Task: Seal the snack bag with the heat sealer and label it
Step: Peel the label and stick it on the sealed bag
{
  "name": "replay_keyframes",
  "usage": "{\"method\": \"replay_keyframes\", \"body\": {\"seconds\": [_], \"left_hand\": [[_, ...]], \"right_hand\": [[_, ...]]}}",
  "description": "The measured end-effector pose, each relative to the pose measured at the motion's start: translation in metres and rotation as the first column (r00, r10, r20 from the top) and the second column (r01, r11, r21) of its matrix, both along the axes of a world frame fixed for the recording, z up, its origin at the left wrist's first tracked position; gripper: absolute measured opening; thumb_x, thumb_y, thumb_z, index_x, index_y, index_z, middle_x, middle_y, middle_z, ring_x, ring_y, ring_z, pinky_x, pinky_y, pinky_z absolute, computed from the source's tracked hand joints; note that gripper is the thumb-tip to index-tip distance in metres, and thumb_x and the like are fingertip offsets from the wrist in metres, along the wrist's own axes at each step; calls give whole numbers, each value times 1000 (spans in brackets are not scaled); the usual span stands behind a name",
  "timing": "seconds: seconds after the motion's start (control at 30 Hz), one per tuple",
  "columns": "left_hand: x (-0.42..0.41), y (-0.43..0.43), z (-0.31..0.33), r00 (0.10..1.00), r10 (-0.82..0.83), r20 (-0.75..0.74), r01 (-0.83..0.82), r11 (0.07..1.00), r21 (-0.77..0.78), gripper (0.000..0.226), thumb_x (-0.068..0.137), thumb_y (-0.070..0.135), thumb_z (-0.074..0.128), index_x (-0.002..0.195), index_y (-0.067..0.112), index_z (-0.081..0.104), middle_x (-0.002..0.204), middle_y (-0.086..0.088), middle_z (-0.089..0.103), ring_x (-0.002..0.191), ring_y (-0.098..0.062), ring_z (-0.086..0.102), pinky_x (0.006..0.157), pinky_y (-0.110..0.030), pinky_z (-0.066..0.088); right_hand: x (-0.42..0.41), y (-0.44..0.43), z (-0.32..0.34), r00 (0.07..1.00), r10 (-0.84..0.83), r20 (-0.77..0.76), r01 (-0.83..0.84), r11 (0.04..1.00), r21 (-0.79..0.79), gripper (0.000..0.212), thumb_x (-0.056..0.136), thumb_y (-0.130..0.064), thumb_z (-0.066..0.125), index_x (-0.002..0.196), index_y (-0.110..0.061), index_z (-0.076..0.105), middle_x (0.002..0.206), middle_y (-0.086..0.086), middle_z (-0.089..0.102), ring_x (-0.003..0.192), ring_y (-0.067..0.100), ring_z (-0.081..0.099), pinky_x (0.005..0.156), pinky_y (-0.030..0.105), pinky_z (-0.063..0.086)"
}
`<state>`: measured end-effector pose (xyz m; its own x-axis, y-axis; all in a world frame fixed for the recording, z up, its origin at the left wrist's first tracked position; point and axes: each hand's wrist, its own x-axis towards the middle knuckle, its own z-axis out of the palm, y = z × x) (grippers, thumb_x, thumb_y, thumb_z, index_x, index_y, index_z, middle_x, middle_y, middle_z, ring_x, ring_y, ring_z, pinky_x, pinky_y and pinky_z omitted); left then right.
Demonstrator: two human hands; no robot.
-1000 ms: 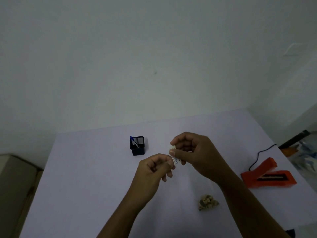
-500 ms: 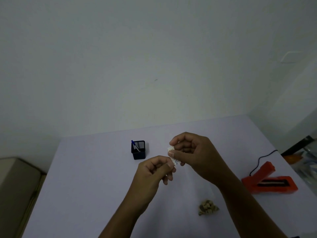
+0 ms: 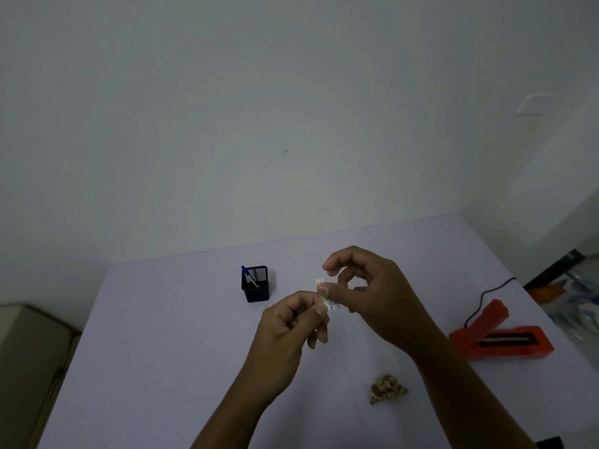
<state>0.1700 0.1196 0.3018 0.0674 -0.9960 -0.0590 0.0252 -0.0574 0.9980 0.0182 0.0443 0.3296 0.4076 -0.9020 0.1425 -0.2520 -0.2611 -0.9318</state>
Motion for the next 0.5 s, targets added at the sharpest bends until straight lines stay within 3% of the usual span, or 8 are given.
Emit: {"method": "replay_keyframes", "body": {"seconds": [0.17,0.33,0.5], "left_hand": [[0,-2,-2,999,40,13,-40,999,-7,21,97,17,51,88,11,68,65,-3,64,60,-14,57,60,-25,50],[1,-3,-2,998,62,30,-61,998,-21,20,96,20,52,87,12,68,60,1,59,58,-13,53,62,-23,50],[1,-5,-2,997,61,41,-59,997,-39,19,96,18,53,85,12,68,61,1,59,60,-11,53,62,-21,49]], "right_hand": [[-10,6,-1,995,47,-93,-59,990,-126,3,84,-20,74,86,-22,73,83,-14,70,76,15,64,55,18,49],[-19,11,-3,985,106,-138,-132,972,-195,12,85,-25,70,96,-27,76,91,-17,73,74,18,65,53,37,54],[-18,12,-3,982,90,-163,-131,957,-258,18,82,-35,73,98,-27,76,92,-21,73,72,16,65,51,34,54]]}}
